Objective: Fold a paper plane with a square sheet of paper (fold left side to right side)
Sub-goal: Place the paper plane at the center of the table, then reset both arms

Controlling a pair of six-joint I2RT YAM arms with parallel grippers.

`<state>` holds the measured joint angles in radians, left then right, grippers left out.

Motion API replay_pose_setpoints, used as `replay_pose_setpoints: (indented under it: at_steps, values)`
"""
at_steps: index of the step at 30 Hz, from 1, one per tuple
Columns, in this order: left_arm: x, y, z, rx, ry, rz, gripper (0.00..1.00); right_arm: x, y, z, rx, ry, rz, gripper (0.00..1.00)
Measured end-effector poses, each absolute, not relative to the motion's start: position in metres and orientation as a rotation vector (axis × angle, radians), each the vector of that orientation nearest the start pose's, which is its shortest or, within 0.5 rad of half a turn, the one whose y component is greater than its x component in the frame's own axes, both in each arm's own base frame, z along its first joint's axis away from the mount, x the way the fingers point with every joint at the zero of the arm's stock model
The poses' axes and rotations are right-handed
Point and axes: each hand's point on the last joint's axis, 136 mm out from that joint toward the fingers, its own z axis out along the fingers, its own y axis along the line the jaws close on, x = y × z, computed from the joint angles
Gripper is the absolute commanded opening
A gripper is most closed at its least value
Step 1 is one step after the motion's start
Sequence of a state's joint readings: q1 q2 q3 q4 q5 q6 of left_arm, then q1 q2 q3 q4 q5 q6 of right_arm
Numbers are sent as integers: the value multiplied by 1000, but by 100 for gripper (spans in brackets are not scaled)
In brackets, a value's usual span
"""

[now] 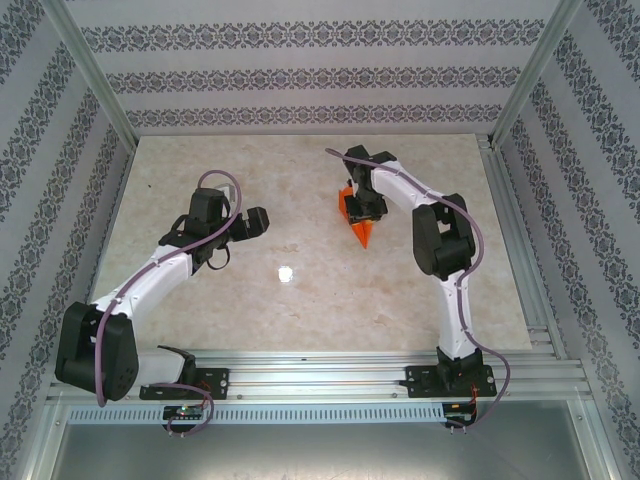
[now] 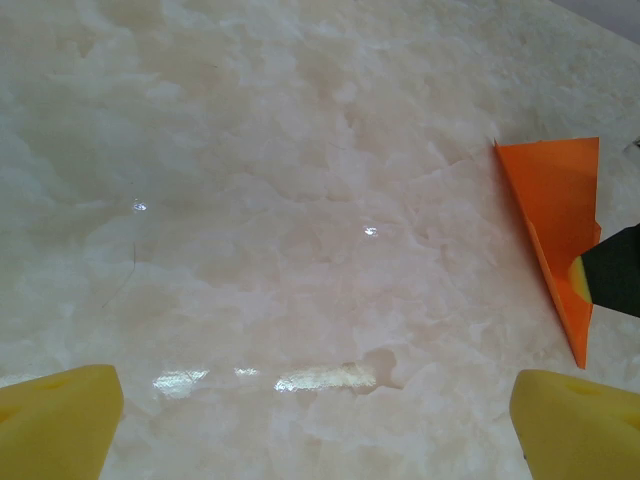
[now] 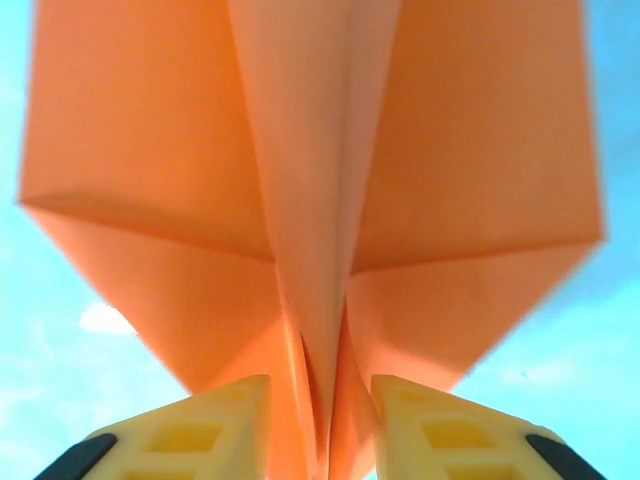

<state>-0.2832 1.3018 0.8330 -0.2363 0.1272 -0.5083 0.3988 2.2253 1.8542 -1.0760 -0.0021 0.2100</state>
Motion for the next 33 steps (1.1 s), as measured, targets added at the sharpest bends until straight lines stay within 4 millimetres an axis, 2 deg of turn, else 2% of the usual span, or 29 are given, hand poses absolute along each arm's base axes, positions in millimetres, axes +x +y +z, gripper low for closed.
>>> replay_pose_setpoints:
  at_steps: [5,10,14,18,20,21,22,24,29,33]
  values:
    - [359,-124,158,-199,2312,-535,100,424,178,98,-279,2903,78,37]
    - [355,-112,183,-222,2225,-489,100,404,162,152,-257,2776,66,46]
    - [346,-92,206,-268,2123,-415,100,384,138,193,-221,2621,40,57]
    - [333,-63,221,-345,2010,-303,100,361,96,217,-116,2451,19,72]
    - [328,-50,225,-378,1959,-245,100,353,71,220,-37,2368,2,84]
    - [326,-42,225,-394,1934,-208,100,349,59,218,2,2336,-11,93]
    - [324,-35,224,-405,1913,-169,100,345,46,214,45,2301,-26,98]
    - [321,-24,218,-419,1887,-96,100,338,27,203,105,2250,-53,98]
    - [312,6,189,-421,1871,141,100,325,-24,166,267,2140,-131,98]
    - [310,19,172,-368,1885,272,100,322,-55,137,347,2056,-189,98]
